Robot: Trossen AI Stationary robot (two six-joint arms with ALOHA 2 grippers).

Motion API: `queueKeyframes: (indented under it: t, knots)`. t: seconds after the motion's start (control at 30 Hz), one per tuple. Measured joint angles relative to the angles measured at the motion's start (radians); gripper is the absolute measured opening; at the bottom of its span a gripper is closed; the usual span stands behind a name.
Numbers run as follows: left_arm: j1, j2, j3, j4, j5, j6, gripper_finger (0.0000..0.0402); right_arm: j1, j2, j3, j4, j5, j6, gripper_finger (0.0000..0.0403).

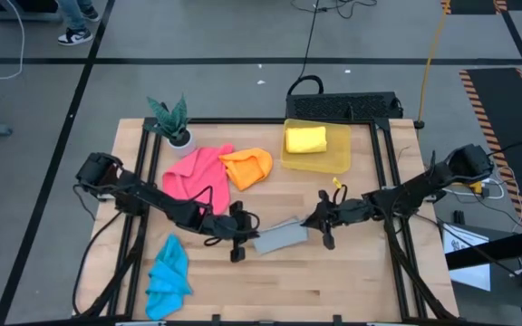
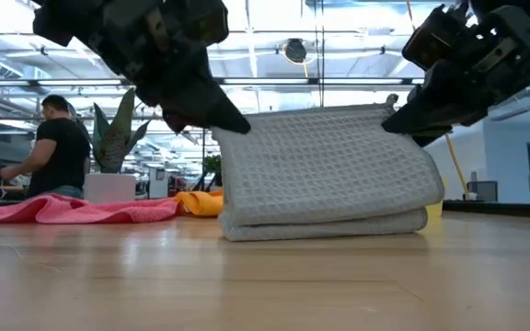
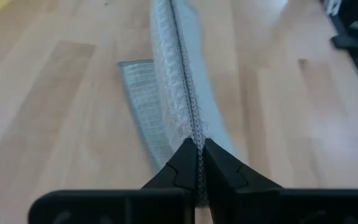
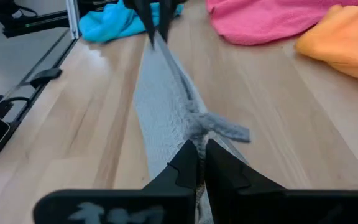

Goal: Fold microfiber towels
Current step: Fold the gray kitchen towel

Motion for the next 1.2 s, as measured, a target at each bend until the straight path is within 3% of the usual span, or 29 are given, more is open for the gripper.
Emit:
queueKeyframes:
  t: [0.2,0.6,0.83,1.07,1.2]
  knots:
    - [-0.016,-0.003,0.001,-0.005,0.015,-0.096,0.0015,-0.031,0.049,0.001,0.048,-0.056,0.001,0.0007]
    - [-0.07,-0.019,0.001,0.095,0.071,-0.116,0.002,-0.041,0.014,0.001,0.157,-0.362,0.048,0.0007]
    - [-0.112,0.001,0.002,0.122,0.038,-0.099,0.0007,-0.026,0.027,0.001,0.134,-0.358,0.053,0.0007]
    - [-0.116,0.071,0.002,0.144,0.025,-0.134,0.0026,0.008,0.094,0.001,0.132,-0.354,0.091,0.0007]
    - [-0.117,0.099,0.002,0.199,0.077,-0.132,0.0013,0.036,0.132,0.001,0.14,-0.356,0.095,0.0007]
